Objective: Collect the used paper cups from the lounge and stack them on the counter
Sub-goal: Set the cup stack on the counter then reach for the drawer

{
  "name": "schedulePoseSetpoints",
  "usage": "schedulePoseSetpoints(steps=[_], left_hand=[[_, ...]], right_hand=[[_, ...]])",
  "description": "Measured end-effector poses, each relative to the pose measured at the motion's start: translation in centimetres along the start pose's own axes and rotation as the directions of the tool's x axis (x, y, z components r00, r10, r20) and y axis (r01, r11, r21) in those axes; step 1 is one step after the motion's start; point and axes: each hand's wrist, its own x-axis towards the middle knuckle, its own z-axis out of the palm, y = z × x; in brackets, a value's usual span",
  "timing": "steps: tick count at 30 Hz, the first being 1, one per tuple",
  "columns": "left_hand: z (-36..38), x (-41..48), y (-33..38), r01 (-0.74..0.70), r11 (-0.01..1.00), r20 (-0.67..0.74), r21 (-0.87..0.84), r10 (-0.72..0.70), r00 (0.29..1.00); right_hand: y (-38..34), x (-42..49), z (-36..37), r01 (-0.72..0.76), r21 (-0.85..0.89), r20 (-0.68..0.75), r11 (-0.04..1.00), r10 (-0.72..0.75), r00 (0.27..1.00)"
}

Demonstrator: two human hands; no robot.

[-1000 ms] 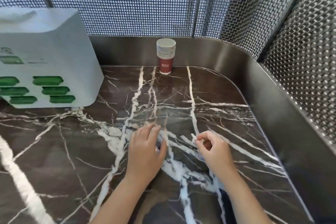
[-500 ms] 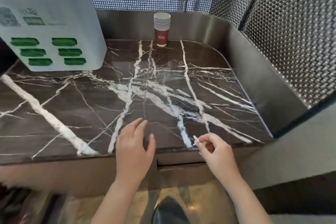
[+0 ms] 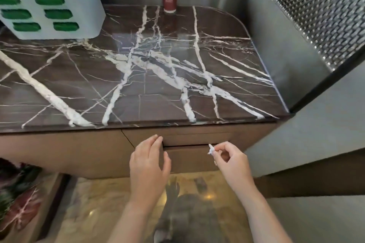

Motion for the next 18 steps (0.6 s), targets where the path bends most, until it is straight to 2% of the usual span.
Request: schedulePoseSetpoints(steps=[7,13,18], left_hand=[[6.8,-1.7,1.1,-0.042,0.999,0.083,0.035,0.039,0.996],[11.9,-2.6,0.8,-0.07,0.995,0.176,0.069,0.057,0.983],[15.8,-3.1,-0.8,-0.047,0.991,0.252,0.124,0.015,0.968]], right_hand=[[6.1,1.8,0.7,0.054,-0.007,0.013,0.998,-0.054,0.998],[10.7,3.8,3.0,-0.001,0.118,0.024,0.993,-0.002,1.0],[13.8,4.7,6.4,-0.048,0.255,0.024,0.966,0.044,0.999]])
